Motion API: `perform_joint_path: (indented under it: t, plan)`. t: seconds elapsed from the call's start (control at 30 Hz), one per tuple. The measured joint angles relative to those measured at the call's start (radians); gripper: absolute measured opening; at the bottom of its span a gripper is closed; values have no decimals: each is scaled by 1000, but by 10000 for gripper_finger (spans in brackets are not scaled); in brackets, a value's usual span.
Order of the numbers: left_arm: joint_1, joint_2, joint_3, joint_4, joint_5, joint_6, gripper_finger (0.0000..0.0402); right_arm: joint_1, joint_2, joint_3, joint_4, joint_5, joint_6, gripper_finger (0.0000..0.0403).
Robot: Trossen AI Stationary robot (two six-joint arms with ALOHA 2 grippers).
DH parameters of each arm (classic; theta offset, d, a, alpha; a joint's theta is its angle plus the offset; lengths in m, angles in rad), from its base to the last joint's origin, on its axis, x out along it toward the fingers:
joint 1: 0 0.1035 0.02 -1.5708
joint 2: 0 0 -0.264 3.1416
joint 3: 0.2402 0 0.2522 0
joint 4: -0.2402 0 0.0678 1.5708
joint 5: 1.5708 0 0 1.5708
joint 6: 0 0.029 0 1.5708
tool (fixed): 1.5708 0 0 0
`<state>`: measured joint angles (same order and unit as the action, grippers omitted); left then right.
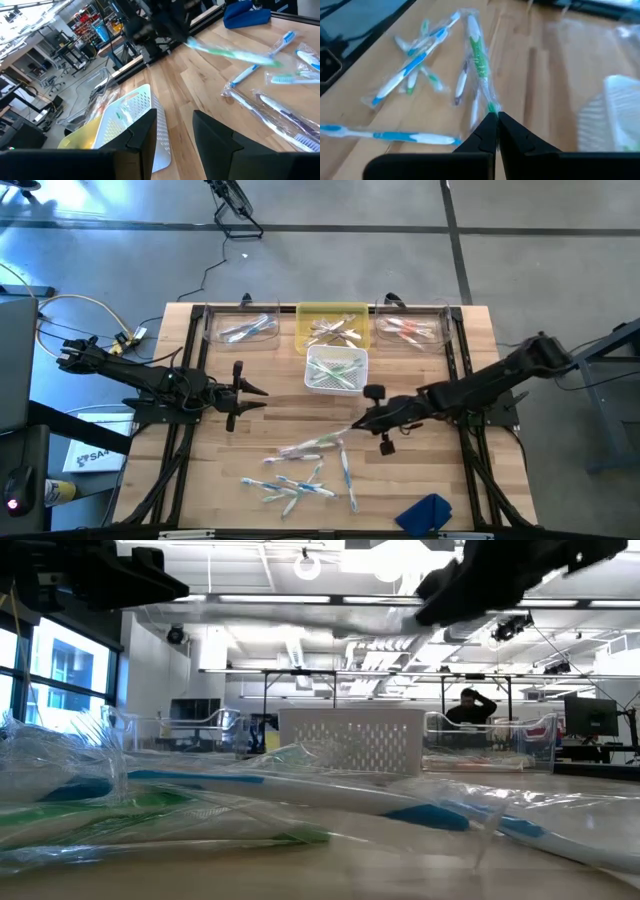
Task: Pick & Place Toothbrushes
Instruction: Put the green toothbrush into the white bin
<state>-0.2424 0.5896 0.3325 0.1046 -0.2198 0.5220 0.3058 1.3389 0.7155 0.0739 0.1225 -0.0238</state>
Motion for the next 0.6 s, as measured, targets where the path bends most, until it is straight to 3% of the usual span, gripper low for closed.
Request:
perform_joint_path:
  t: [0.13,0.3,0.43,0.6]
  plan:
    - [0,0,0,-1,0,0,122,0,-107,0,-101,85,-4,3]
    - [0,0,0,-1,0,0,122,-1,-205,0,-206,286,-6,3]
    - [0,0,0,-1,0,0,122,-34,-214,0,-216,454,42,3]
    - [0,0,0,-1,0,0,122,-111,-156,1,-235,489,149,3]
